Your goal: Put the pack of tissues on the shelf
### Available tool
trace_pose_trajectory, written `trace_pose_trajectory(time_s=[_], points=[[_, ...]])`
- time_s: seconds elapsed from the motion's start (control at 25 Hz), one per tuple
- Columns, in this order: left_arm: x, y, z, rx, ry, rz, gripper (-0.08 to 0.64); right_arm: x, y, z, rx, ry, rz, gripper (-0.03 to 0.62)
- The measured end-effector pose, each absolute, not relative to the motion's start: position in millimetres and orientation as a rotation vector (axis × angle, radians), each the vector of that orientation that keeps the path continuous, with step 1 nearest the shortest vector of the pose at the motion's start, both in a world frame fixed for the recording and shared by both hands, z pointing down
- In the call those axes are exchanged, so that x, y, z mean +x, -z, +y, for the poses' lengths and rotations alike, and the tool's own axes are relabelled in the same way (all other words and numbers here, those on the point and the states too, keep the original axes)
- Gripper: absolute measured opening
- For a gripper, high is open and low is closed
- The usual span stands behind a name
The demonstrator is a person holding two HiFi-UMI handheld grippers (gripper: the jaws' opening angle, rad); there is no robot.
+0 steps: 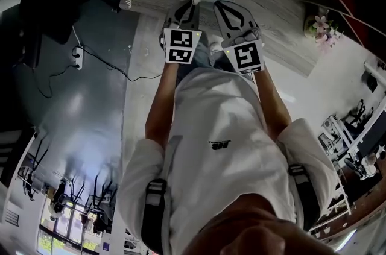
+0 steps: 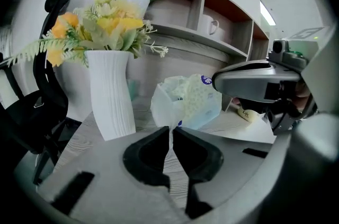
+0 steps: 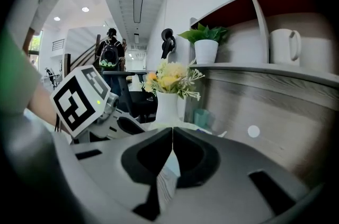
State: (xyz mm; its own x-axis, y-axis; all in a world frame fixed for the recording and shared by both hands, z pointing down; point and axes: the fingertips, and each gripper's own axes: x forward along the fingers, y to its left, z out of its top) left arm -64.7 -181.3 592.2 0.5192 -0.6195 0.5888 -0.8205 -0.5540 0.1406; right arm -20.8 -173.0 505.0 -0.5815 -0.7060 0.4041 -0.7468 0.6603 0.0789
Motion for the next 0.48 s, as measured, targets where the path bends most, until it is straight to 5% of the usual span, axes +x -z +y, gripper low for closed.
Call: trace_pose_trajectory(time_s=[0.48], points=[[-49, -540, -177, 2.427, -0.624, -1.177, 0.043, -6, -470, -159, 1.17, -0.101, -2.475, 0.026]])
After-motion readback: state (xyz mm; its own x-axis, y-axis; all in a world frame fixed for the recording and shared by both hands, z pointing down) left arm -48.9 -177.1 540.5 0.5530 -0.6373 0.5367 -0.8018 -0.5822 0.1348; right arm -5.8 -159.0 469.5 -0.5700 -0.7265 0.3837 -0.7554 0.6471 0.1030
